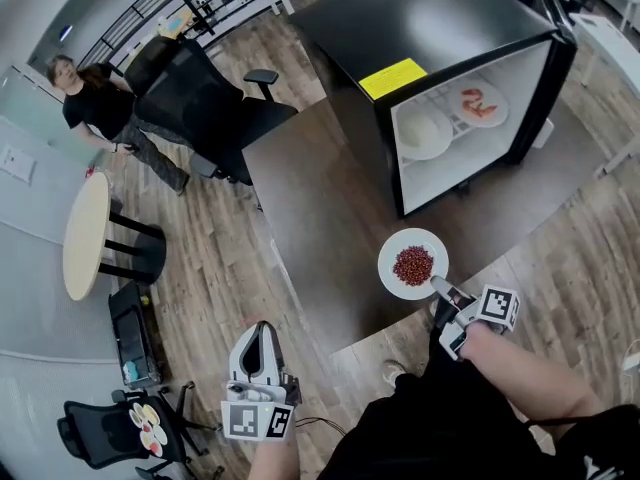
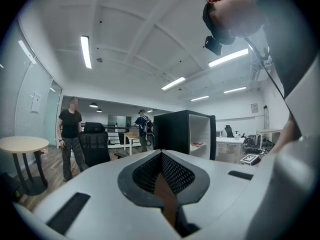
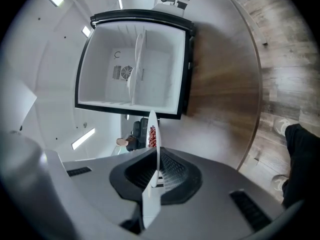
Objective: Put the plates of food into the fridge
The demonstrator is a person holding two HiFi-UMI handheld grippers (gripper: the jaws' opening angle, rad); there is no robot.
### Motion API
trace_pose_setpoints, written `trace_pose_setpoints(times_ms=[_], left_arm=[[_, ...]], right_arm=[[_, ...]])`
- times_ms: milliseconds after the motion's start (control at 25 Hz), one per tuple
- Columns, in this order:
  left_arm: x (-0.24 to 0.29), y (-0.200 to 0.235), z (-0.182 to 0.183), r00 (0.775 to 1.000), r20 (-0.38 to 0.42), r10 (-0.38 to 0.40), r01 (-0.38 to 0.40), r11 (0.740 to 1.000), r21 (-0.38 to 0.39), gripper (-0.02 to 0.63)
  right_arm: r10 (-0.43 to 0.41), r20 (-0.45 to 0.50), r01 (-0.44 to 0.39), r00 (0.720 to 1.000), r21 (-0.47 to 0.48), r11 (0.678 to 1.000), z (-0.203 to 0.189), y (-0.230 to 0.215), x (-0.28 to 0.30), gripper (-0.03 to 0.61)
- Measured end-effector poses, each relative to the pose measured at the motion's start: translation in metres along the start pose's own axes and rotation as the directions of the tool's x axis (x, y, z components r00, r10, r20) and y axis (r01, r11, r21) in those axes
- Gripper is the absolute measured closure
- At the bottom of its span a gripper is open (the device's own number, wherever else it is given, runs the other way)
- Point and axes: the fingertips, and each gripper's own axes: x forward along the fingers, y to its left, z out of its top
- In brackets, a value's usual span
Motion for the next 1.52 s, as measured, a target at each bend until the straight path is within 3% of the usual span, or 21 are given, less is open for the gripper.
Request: trace_pose_setpoints(times_ms=[440, 640, 920, 1240, 1520], left_arm=[[0.093, -0.040, 0.030, 0.997, 0.036, -0.074, 0.073, 0.997, 0.016, 0.611], [0.133, -0.063, 0.042, 0.995, 0.040, -0.096, 0.094, 0.995, 0.041, 0.611], [0.178, -0.077, 0.050, 0.997, 0.057, -0.053, 0.051, 0.998, 0.036, 0.611], [0.196, -0.084, 0.049, 1.000, 0.015, 0.024, -0.024, 0.999, 0.035, 0.611], [0.215, -0.066, 0.055, 0.997, -0.002, 0.082, -0.082, 0.996, 0.042, 0.611]], right_arm=[[-0.028, 0.081, 0.028, 0.996, 0.004, 1.000, 0.095, 0.005, -0.011, 0.563], [-0.042, 0.064, 0.043, 0.997, -0.015, 0.999, 0.137, 0.003, -0.005, 0.563], [-0.038, 0.031, 0.038, 0.999, -0.001, 0.999, 0.181, -0.004, 0.019, 0.563], [-0.038, -0.032, 0.039, 0.999, 0.009, 0.999, 0.214, -0.009, 0.045, 0.563], [-0.058, -0.055, 0.059, 0.997, 0.021, 0.998, 0.235, -0.015, 0.078, 0.563]])
